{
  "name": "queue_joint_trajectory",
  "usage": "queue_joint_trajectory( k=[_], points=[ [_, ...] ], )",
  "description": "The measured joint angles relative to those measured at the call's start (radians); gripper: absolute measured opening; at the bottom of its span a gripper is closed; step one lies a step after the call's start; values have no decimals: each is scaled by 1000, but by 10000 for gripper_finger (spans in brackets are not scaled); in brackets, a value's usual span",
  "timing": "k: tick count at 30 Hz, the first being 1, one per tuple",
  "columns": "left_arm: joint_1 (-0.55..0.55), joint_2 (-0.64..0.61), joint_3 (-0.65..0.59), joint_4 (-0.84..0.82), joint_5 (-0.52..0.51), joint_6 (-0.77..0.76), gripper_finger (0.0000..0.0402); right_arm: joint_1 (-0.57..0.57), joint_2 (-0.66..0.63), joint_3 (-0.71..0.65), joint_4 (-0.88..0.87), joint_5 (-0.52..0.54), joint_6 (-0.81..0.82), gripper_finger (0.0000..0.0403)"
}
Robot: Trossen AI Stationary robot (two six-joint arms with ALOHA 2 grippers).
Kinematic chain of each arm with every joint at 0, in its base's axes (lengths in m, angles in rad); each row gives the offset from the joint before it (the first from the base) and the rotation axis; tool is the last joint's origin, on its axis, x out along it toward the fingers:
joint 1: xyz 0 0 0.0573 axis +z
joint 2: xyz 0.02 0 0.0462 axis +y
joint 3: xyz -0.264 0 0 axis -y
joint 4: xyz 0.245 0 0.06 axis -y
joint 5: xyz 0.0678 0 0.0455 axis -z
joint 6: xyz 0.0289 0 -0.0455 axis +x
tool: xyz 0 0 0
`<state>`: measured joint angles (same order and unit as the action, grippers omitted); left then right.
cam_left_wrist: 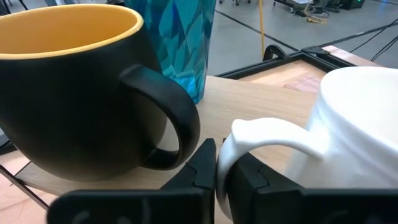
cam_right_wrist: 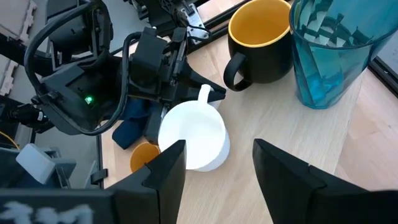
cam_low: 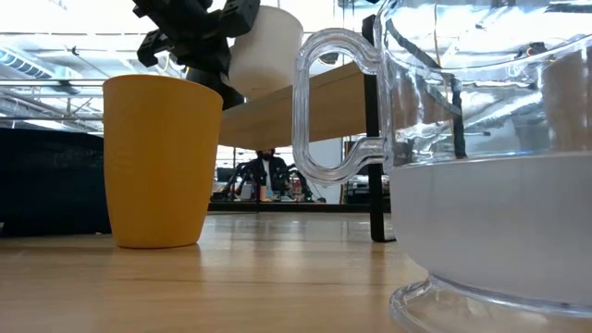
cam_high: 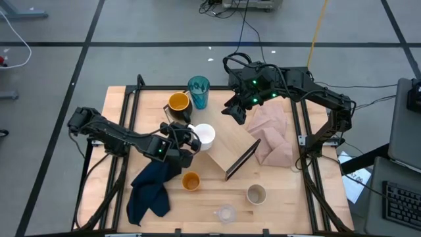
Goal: Stack small to large cups/mugs on shelf
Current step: Put the white mug on the shelf
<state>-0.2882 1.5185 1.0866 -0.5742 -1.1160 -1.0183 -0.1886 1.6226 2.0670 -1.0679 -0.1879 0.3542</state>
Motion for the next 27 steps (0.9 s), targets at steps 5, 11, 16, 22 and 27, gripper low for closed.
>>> queue_joint_trajectory(
  k=[5, 11, 16, 22, 27],
  points=[
    [0, 0, 0, 2, 2, -11, 28, 0, 0, 0, 0, 0, 0, 178],
    [1, 0, 1, 4, 2, -19, 61, 0, 0, 0, 0, 0, 0, 178],
    [20, 0, 1, 5, 25, -48, 75, 0, 0, 0, 0, 0, 0, 178],
    [37, 0, 2, 10, 39, -64, 78, 0, 0, 0, 0, 0, 2, 178],
    [43, 0, 2, 34, 41, -49, 79, 0, 0, 0, 0, -1, 2, 178]
  ],
)
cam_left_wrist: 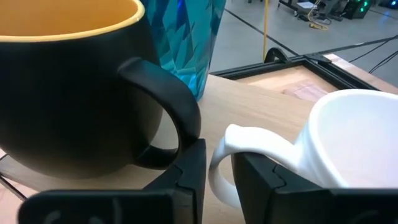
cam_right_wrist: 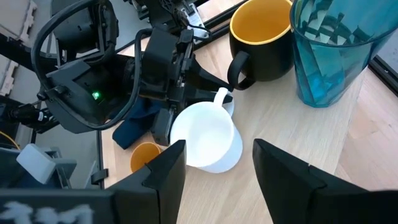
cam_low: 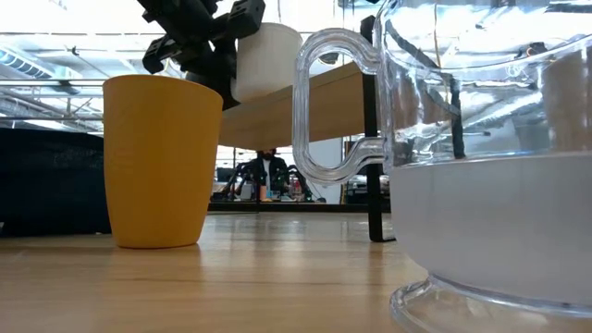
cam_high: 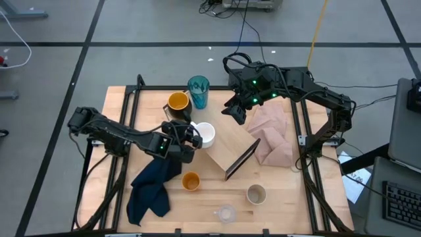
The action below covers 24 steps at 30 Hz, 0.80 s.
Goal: Stack small to large cups/mugs on shelf
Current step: Put the white mug on the shelf
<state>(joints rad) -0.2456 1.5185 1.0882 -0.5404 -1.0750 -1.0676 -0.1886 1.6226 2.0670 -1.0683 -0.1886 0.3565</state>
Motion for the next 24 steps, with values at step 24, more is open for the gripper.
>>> queue_joint_trajectory(
  k=[24],
  points=[
    [21, 0, 0, 73, 115, -8, 79, 0, 0, 0, -13, -24, -6, 178]
  ],
)
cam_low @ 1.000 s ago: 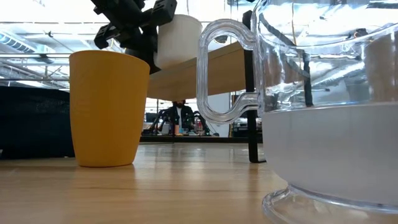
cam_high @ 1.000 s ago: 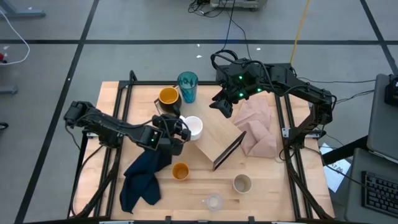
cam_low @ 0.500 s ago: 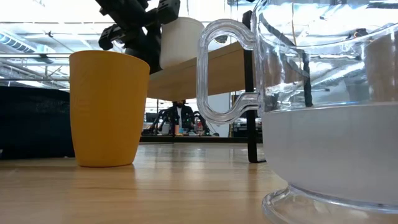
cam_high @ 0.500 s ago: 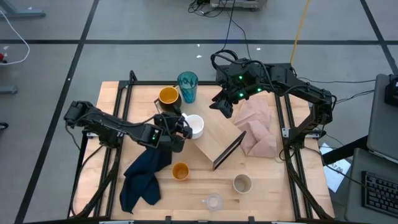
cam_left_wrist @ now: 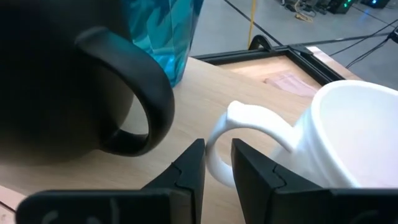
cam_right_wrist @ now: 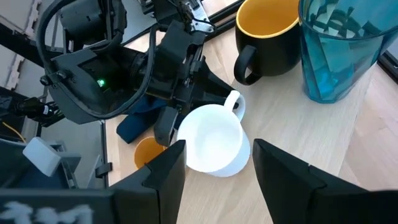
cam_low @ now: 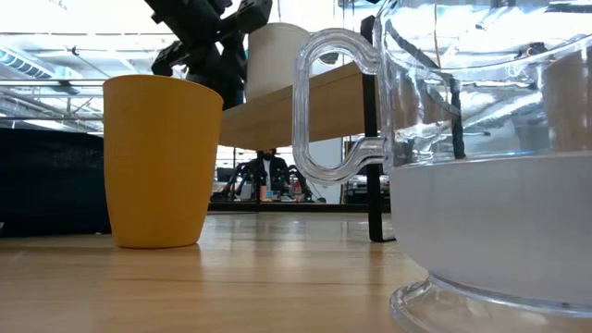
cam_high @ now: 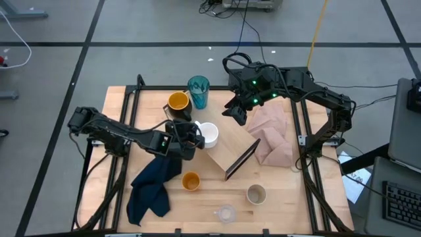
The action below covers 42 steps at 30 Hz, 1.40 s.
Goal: Stack small to large cups/mugs on shelf
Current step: Put the white mug on the shelf
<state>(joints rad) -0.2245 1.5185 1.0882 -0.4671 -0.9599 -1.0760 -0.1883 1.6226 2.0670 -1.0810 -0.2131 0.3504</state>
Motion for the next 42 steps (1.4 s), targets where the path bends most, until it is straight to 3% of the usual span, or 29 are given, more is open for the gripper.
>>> queue_joint_trajectory(
  k=[37, 42],
  points=[
    [-77, -20, -2, -52, 74, -1, 79, 0, 0, 0, -9, -1, -11, 178],
    [-94, -21, -2, -55, 146, 1, 79, 0, 0, 0, -9, -1, -15, 178]
  ],
)
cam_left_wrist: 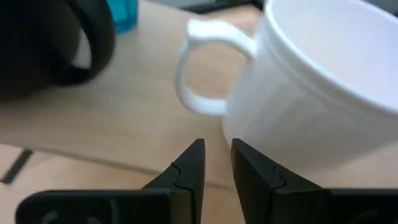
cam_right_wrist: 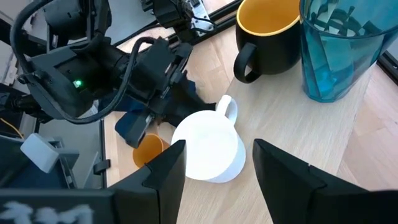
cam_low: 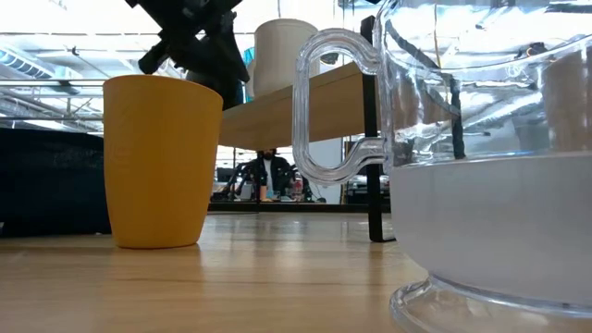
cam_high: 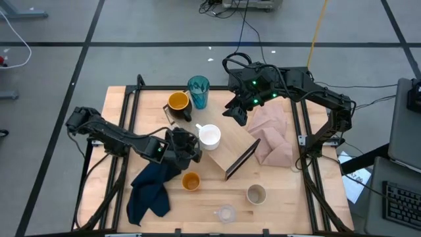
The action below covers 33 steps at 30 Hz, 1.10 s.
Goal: Stack small to large cups/mugs on shelf
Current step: Put the white mug on the shelf
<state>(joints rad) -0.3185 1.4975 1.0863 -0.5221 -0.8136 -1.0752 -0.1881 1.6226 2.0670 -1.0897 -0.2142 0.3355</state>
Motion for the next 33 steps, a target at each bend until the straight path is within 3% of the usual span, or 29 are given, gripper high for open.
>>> queue_joint_trajectory(
  k=[10, 17, 21, 26, 33],
  points=[
    [-70, -1, 0, -2, 64, -65, 79, 0, 0, 0, -16, -1, -12, 178],
    [-117, -1, 0, 50, 98, -77, 79, 17, -1, -17, -193, -53, -96, 169],
    [-134, 0, 0, 133, 105, -57, 79, 68, -1, -69, -199, -92, -103, 126],
    [-147, 0, 0, 216, 155, -37, 79, 149, -1, -170, -88, -156, -128, 22],
    [-178, 0, 0, 312, 240, -42, 79, 218, -1, -347, 77, -158, -146, 1]
  ],
)
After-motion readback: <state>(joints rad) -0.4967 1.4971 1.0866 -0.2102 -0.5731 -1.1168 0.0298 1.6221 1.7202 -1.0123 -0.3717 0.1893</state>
